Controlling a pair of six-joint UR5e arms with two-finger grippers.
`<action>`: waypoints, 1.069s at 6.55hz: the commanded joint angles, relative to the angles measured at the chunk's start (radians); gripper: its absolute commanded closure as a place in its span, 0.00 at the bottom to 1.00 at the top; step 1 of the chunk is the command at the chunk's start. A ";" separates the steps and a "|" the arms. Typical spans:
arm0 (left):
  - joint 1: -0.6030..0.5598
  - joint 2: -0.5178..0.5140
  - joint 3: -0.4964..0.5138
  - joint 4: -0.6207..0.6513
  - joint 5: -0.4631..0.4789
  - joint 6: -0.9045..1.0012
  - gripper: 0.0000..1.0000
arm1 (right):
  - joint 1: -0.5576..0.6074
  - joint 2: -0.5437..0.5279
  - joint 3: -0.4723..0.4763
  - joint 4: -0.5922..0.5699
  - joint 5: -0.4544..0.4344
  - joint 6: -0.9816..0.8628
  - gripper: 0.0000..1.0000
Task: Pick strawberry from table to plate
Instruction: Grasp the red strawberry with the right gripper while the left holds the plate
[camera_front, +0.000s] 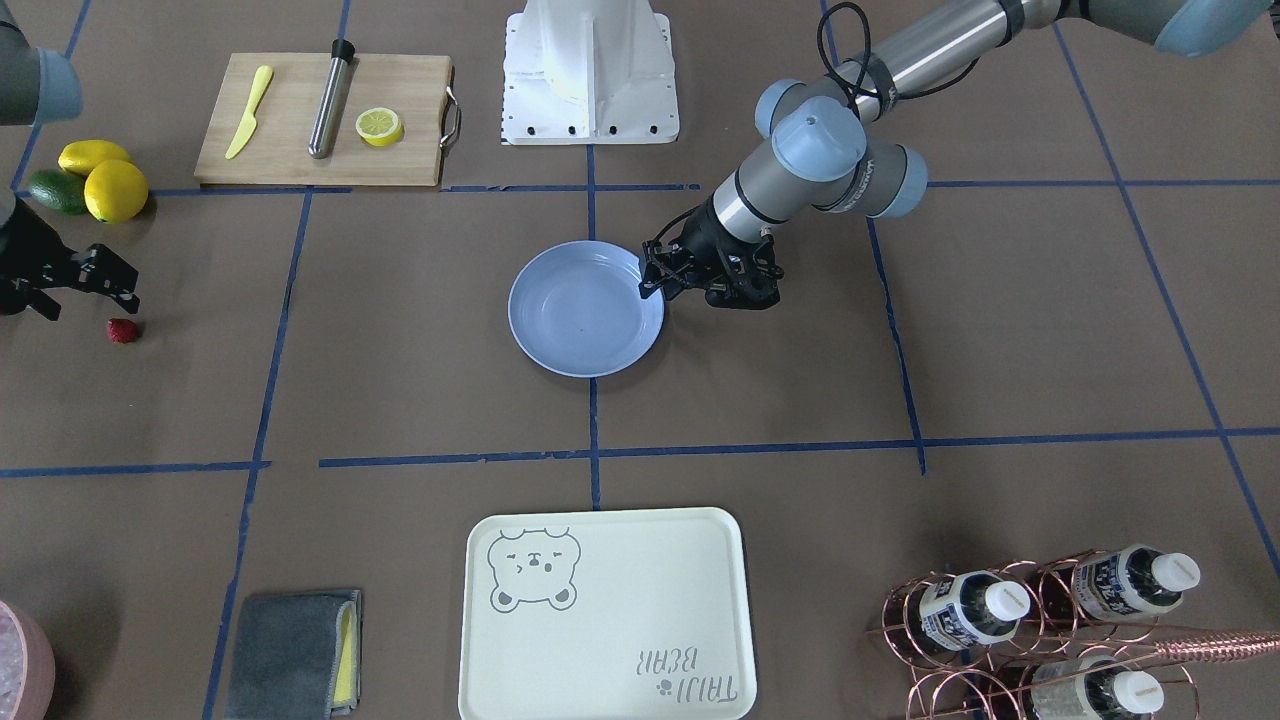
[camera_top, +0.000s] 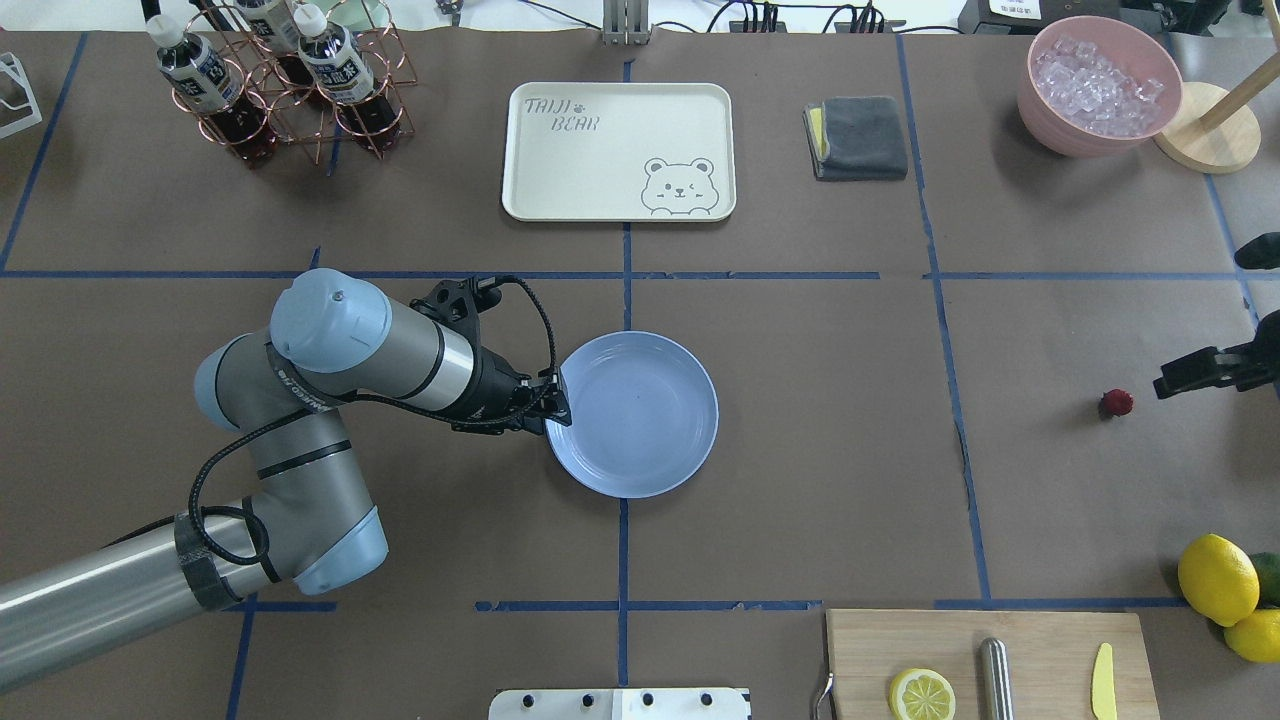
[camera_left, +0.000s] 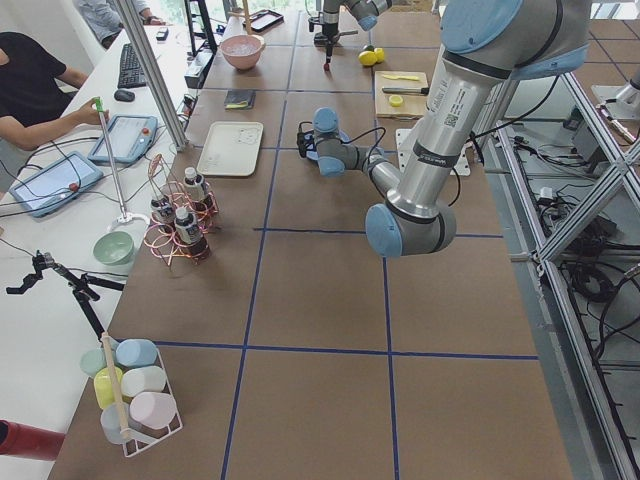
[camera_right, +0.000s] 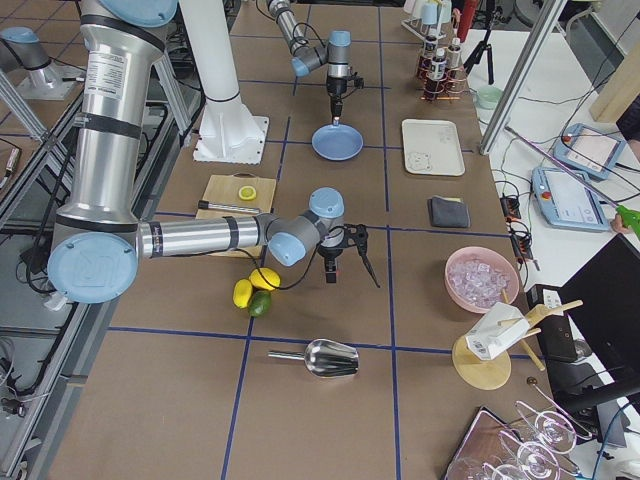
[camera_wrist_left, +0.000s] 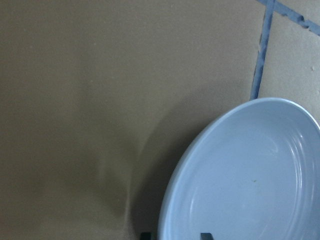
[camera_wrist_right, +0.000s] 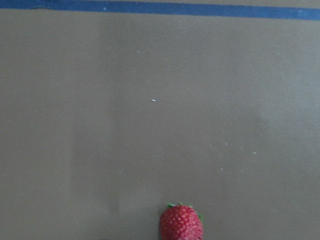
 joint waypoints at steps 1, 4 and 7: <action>0.000 0.001 -0.001 0.002 0.001 -0.002 0.54 | -0.052 0.013 -0.039 0.042 -0.077 0.051 0.01; 0.000 0.001 -0.001 0.002 0.001 -0.002 0.53 | -0.068 0.005 -0.047 0.042 -0.127 0.046 0.27; 0.000 0.001 -0.006 0.002 0.001 -0.003 0.53 | -0.066 -0.001 -0.039 0.048 -0.118 0.045 0.94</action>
